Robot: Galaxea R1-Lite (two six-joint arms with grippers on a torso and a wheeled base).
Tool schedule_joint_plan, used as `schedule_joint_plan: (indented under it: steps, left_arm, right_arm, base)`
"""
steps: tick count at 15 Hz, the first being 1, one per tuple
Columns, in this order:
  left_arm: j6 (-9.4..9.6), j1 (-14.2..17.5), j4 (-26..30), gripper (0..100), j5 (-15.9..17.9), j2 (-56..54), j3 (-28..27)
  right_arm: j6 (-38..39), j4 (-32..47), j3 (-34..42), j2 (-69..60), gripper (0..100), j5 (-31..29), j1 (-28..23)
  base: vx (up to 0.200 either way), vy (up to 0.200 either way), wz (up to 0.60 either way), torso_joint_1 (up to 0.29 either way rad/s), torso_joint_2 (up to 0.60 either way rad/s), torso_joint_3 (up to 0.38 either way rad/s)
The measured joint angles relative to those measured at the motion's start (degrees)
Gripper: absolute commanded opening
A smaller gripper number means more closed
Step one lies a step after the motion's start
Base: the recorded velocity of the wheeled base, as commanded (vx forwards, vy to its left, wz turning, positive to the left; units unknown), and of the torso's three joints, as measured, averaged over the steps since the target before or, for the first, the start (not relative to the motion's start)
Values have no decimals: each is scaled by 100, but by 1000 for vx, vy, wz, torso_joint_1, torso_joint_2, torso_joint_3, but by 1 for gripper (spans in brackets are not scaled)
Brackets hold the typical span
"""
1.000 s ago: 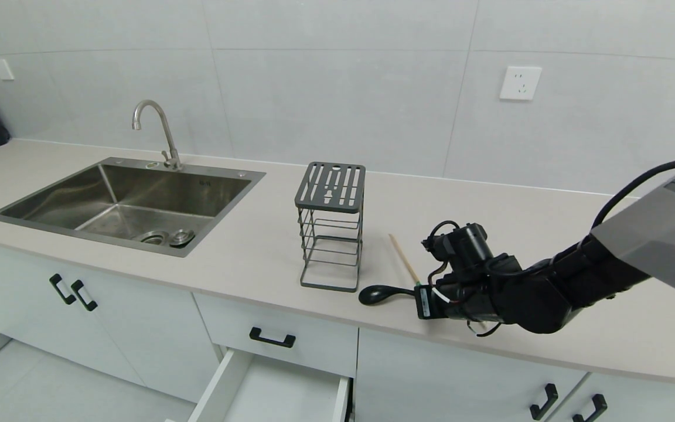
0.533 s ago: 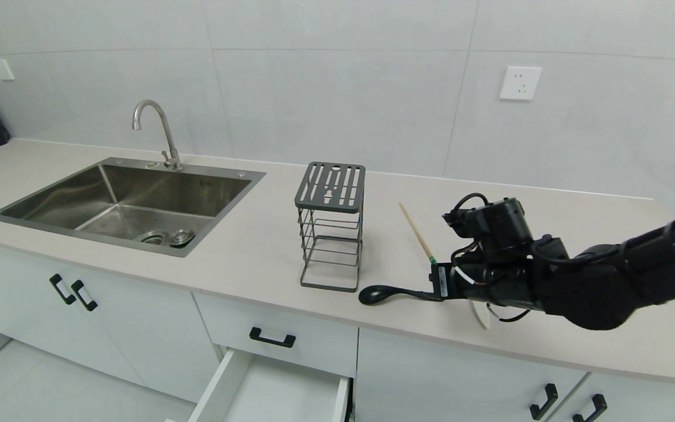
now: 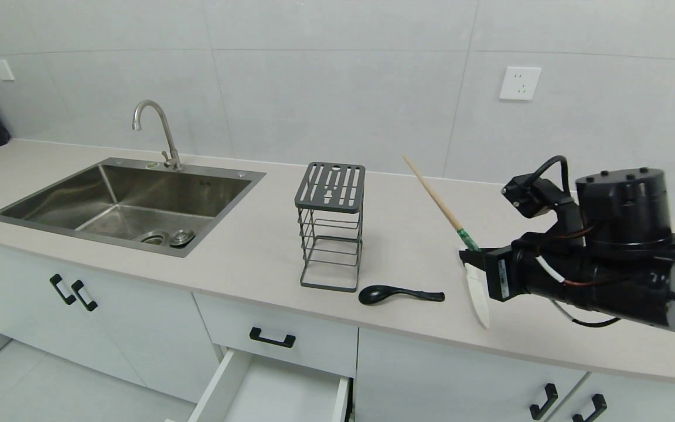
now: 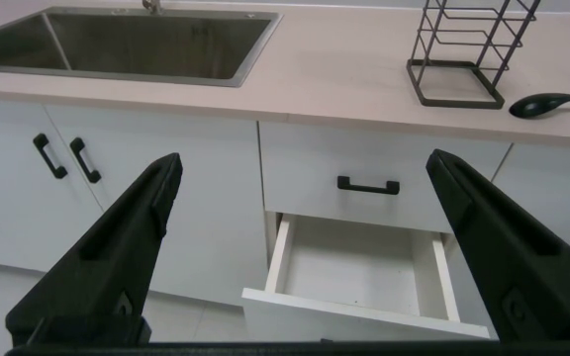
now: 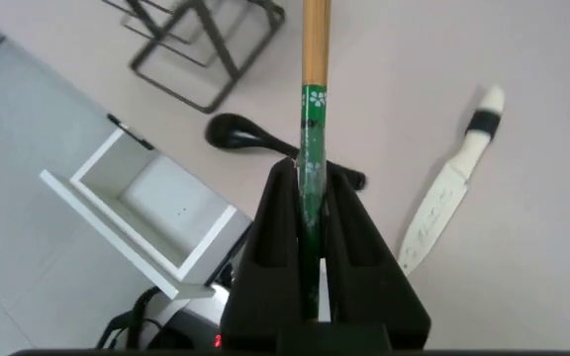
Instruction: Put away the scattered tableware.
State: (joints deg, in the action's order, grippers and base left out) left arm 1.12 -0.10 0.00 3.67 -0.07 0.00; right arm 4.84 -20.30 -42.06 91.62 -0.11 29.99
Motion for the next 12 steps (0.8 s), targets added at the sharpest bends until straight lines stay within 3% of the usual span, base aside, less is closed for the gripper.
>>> schedule_joint_plan:
  steps: [3,8,12]
  left_arm:
    - [2,0,0,100,0,0,0]
    - [0,0,0,100,0,0,0]
    - [0,0,0,100,0,0,0]
  right_arm:
    - [-662,24,85,-568,0,678,350]
    - [-1197,133,185,-872,0,908,1220]
    - [-1165,130,245,-561,0,1273,2075]
  base:
    - [0,0,0,0,0,0]
    - [0,0,0,0,0,0]
    - [0,0,0,0,0,0]
